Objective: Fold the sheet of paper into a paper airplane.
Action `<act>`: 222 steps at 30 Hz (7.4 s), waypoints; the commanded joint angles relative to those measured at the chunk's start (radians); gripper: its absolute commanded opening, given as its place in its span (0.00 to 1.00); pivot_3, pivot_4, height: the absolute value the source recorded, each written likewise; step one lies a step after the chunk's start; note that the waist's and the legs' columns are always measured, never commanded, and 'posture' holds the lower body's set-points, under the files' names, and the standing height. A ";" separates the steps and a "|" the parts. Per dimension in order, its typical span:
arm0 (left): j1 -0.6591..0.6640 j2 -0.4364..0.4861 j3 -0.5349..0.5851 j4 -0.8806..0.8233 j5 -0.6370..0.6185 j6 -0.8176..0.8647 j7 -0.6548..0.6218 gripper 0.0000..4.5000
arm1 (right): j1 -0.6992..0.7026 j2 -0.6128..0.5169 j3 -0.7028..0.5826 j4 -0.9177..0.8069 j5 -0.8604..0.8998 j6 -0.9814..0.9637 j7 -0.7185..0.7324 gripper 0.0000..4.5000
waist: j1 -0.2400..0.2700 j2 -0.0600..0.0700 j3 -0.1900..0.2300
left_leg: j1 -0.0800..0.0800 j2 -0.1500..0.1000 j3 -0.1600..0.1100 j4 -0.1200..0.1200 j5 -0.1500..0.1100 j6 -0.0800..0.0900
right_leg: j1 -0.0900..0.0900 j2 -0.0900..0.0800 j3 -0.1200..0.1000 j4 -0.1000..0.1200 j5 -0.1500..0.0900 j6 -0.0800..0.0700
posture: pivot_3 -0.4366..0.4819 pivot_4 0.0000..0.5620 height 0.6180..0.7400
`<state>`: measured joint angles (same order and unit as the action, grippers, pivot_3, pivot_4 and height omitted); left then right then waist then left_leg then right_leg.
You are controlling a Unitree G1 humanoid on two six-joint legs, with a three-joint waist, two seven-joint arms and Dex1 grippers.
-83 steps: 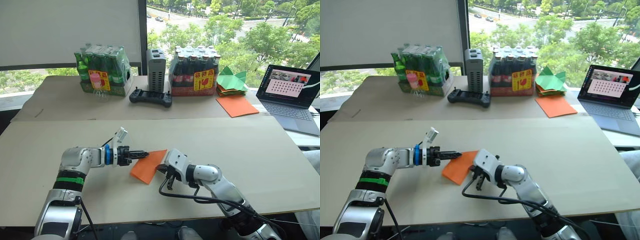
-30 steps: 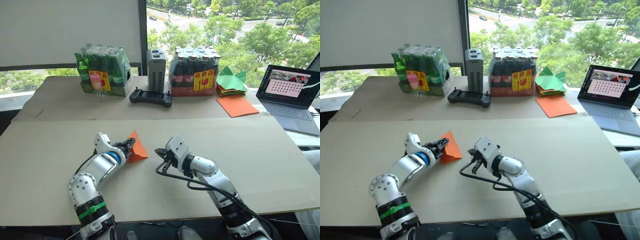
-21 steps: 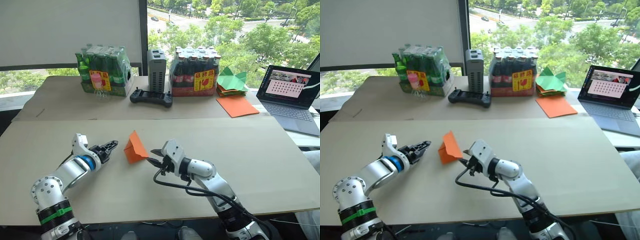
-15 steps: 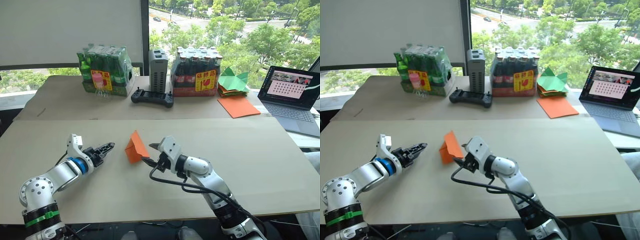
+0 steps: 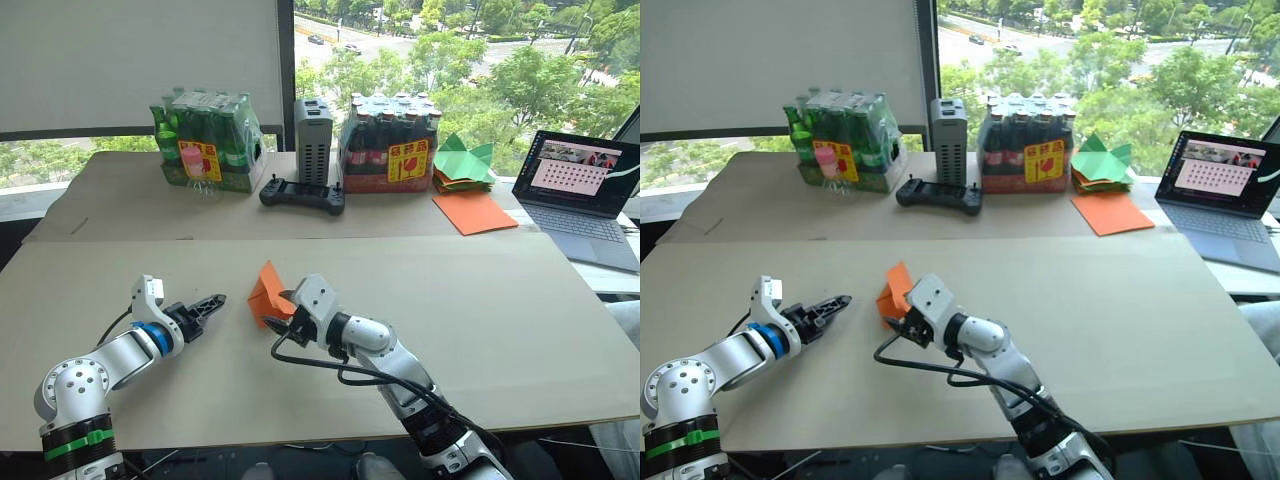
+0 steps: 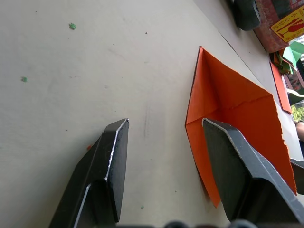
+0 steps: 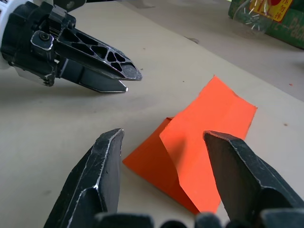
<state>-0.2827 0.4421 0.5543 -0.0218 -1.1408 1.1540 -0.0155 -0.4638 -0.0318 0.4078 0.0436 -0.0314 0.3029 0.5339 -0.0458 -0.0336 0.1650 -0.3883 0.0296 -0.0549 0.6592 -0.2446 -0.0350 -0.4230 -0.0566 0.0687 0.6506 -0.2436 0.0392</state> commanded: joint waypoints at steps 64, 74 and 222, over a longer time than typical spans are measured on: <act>-0.015 0.074 -0.083 -0.036 0.052 -0.013 -0.227 0.58 | 0.012 -0.470 0.011 -0.010 -0.138 -0.769 0.355 0.01 | 0.002 0.000 0.000 | 0.000 0.000 0.001 0.000 0.000 0.000 | 0.001 0.000 0.000 -0.002 0.000 0.000 | 0.48 0.27 1.00; 0.044 0.172 -0.183 -0.112 0.087 -0.042 -0.465 0.46 | 0.004 -0.474 0.014 0.047 -0.172 -0.831 0.333 0.00 | 0.001 0.000 0.000 | 0.000 0.000 0.001 0.000 0.000 0.000 | 0.001 0.000 0.000 -0.002 0.000 0.000 | 0.48 0.27 1.00; -0.061 0.224 -0.603 0.055 0.638 -0.295 -0.964 0.00 | 0.112 -0.455 -0.022 -0.002 -0.048 -0.669 0.406 0.00 | 0.000 0.001 0.000 | 0.002 0.000 0.001 0.001 0.000 0.001 | 0.003 0.001 0.000 0.000 0.000 0.000 | 0.48 0.27 1.00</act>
<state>-0.3566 0.6640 -0.0410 0.0380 -0.5123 0.8508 -0.9876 -0.3366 -0.4921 0.3871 0.0522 -0.0956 -0.3499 0.9381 -0.0454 -0.0331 0.1653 -0.3860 0.0298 -0.0536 0.6600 -0.2447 -0.0345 -0.4197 -0.0559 0.0691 0.6508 -0.2436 0.0396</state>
